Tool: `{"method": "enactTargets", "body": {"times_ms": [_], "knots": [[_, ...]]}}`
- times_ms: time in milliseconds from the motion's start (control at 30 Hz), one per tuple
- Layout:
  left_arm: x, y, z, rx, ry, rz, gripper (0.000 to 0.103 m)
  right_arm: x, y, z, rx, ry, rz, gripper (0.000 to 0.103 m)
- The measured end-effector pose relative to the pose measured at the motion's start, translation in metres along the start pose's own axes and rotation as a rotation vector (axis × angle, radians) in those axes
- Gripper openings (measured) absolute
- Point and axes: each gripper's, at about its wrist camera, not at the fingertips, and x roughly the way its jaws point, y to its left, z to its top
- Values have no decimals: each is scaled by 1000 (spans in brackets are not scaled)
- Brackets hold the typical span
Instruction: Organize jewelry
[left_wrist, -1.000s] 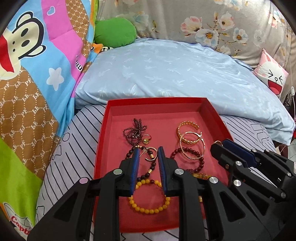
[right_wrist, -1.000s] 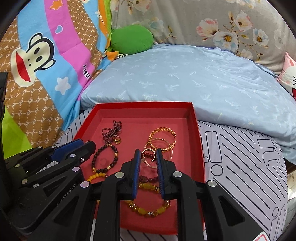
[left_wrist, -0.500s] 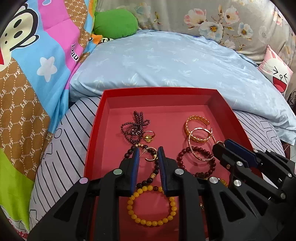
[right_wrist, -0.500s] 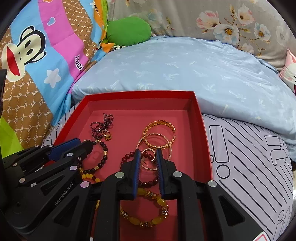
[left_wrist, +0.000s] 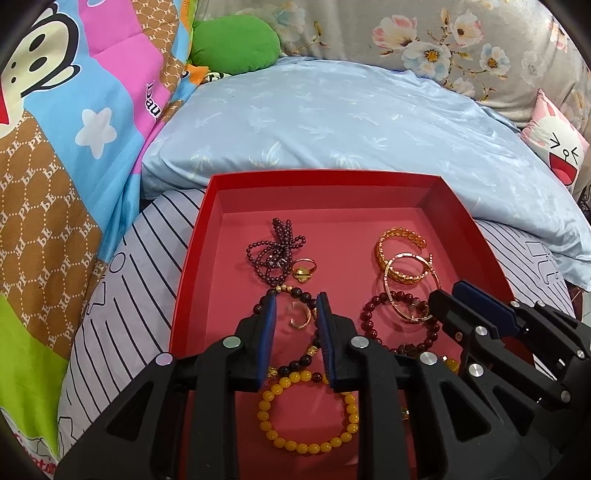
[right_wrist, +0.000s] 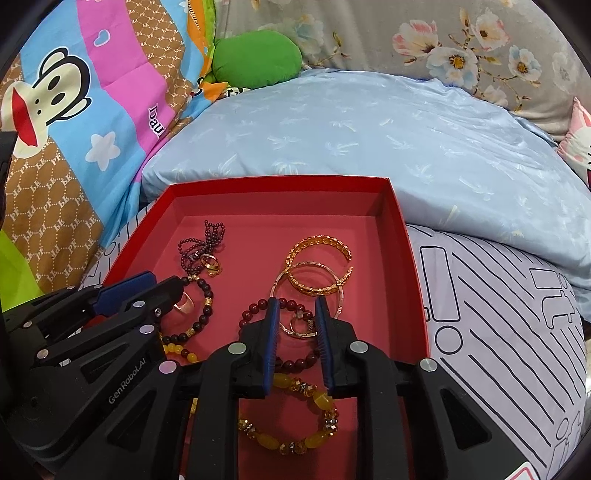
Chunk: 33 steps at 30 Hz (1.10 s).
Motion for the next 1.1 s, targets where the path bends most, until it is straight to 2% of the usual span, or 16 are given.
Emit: {"method": "enactTargets", "body": {"times_ms": [67, 500, 833, 1100], "knots": [[-2, 0, 0, -4, -10, 10, 37, -2, 0, 0, 1, -5, -3, 28], [-38, -6, -13, 11, -36, 15, 37, -43, 3, -17, 6, -33, -15, 29], [-78, -12, -51, 13, -35, 12, 37, -88, 8, -56, 35, -40, -13, 29], [-94, -14, -79, 7, -16, 12, 37, -102, 12, -81, 35, -19, -15, 29]]}}
